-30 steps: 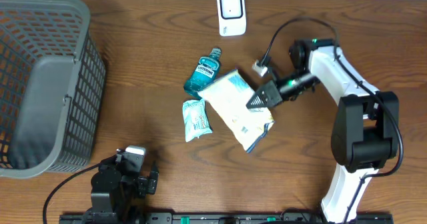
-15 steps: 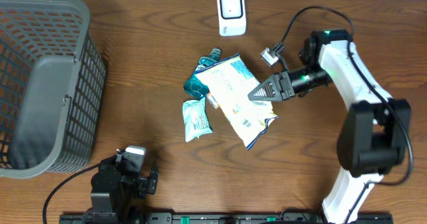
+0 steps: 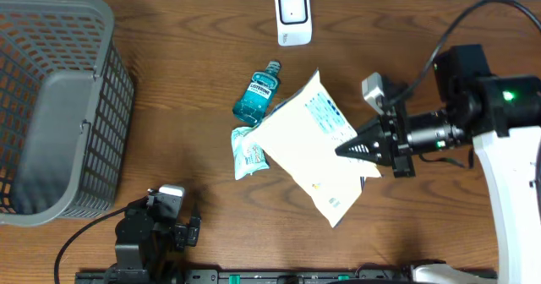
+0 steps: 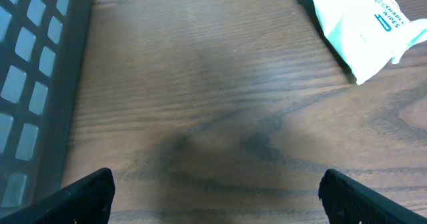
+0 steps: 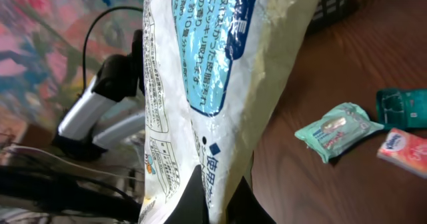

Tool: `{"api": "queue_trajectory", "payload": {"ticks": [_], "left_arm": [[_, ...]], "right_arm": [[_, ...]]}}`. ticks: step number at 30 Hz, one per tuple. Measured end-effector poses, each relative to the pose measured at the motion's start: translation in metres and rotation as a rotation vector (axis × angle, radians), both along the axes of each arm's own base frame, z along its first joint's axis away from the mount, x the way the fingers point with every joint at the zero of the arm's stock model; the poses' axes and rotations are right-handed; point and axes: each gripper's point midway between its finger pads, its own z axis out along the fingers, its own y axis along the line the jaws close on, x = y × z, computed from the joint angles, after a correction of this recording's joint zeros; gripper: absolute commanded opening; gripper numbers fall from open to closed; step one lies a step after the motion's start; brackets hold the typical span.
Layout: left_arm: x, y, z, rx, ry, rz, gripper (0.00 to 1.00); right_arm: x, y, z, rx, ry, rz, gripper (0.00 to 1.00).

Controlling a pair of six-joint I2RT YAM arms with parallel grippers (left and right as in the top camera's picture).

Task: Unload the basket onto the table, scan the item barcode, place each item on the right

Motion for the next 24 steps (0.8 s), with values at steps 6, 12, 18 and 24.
{"api": "queue_trajectory", "payload": {"ticks": [6, 12, 18, 24], "left_arm": [[0.000, 0.000, 0.000, 0.000, 0.000, 0.000, 0.98], [0.000, 0.000, 0.000, 0.000, 0.000, 0.000, 0.98], [0.000, 0.000, 0.000, 0.000, 0.000, 0.000, 0.98], [0.000, 0.000, 0.000, 0.000, 0.000, 0.000, 0.98]], "right_arm": [[0.003, -0.004, 0.000, -0.054, -0.060, -0.038, 0.02], [0.072, -0.039, -0.035, -0.389, 0.062, -0.511, 0.02], [0.116, -0.065, -0.051, -0.614, 0.064, -0.985, 0.02], [0.167, -0.046, -0.030, -0.591, -0.179, -1.193, 0.01]]}}
